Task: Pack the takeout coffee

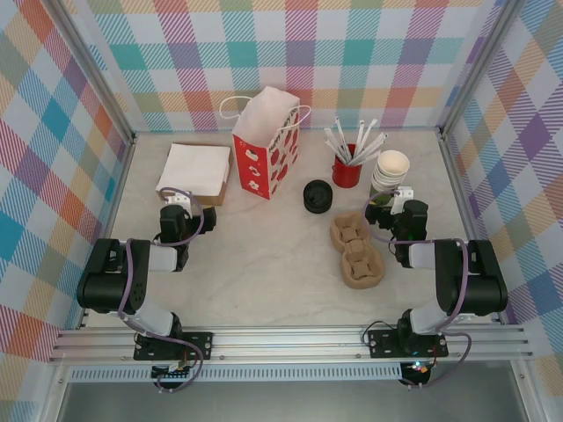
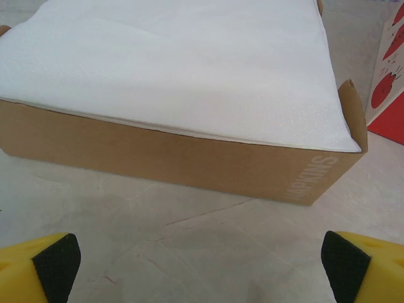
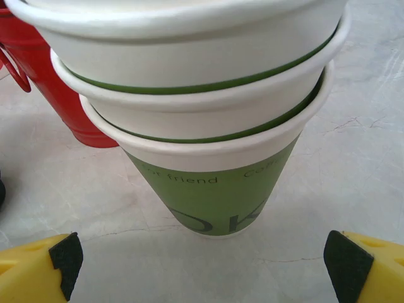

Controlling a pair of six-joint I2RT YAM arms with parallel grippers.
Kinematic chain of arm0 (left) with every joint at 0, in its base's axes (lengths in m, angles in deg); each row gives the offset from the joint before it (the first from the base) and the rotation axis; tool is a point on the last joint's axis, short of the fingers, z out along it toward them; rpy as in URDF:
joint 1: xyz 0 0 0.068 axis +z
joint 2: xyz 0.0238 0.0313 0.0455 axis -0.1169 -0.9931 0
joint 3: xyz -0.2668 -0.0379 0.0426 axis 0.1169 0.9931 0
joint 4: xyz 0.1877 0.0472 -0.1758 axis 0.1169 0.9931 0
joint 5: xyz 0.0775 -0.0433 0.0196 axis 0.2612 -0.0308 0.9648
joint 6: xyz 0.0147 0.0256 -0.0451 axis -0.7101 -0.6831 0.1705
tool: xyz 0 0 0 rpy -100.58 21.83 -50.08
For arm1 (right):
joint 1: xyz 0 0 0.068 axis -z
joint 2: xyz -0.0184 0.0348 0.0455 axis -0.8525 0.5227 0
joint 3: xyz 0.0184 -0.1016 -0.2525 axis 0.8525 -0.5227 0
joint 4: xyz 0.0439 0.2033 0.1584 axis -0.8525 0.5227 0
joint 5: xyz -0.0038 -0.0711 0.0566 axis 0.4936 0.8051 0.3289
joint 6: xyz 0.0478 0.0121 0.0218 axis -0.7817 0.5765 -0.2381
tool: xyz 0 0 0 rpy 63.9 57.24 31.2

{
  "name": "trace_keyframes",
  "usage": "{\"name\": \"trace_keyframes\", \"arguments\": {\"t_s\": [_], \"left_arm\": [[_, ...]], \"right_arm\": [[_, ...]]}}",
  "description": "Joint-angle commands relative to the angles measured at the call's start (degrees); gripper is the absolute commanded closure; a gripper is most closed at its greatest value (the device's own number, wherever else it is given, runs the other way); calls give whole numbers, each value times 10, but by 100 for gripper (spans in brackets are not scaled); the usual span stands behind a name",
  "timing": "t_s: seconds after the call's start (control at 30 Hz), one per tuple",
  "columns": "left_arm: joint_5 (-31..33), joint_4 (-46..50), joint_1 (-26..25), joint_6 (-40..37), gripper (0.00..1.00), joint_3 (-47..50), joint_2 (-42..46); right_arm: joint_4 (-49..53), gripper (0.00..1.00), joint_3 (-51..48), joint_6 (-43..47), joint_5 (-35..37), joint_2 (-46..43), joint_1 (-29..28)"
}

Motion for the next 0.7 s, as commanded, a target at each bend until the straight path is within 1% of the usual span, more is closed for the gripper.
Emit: {"name": "trace_keyframes", "arguments": {"t_s": [0.0, 0.5, 0.53, 0.57, 0.67], "left_arm": [[-5, -11, -4, -7, 0, -10, 2], [-5, -11, -4, -6, 0, -9, 2], [3, -11, -4, -4, 0, -9, 4], [17, 1, -4, 4, 0, -12, 12], [48, 58, -3, 15, 0, -20, 63]], "right_arm": [[-22, 0, 4, 0, -1, 0, 0], [-21, 0, 4, 0, -2, -1, 0], [-24, 0, 3, 0, -3, -1, 0], [-8, 0, 9, -2, 0, -9, 0], [108, 0, 42, -3, 6, -73, 0]]}}
